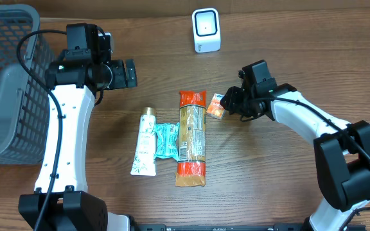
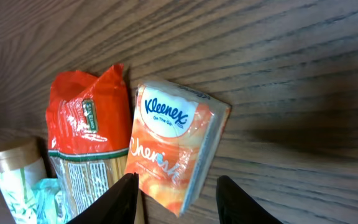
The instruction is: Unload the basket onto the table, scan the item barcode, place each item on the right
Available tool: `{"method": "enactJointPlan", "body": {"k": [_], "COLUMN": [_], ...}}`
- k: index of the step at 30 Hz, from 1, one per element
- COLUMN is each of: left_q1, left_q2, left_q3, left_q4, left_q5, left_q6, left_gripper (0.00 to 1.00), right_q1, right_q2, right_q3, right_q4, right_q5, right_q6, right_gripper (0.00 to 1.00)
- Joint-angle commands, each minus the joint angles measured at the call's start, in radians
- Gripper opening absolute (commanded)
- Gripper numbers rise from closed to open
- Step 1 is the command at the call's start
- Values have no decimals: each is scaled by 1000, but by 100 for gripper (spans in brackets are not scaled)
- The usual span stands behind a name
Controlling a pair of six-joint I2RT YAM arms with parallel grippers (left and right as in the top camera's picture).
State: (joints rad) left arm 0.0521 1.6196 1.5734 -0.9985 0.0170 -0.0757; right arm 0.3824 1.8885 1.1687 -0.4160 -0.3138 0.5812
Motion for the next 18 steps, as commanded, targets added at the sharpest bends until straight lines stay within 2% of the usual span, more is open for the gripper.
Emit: {"method": "enactJointPlan", "body": {"k": [1,11,15,18], "left_q1": [-13,-13,-13,-13], "left_q2": [-5,-5,-5,-5], "left_q3": [11,11,11,11], "left_q4": [4,4,4,4], "left_q5": [-5,-6,-6,-5], "left_q6": [-14,-14,-14,-14], "left_gripper": [100,100,100,100], "right_q1": [10,10,10,10], "right_q2": [53,88,88,88], "right_q3": [9,9,9,9], "right_q4": [13,51,64,67], "right_q5": [33,-2,-2,-2], "right_q6": [51,51,52,52], "right_gripper": [41,35,20,17]}}
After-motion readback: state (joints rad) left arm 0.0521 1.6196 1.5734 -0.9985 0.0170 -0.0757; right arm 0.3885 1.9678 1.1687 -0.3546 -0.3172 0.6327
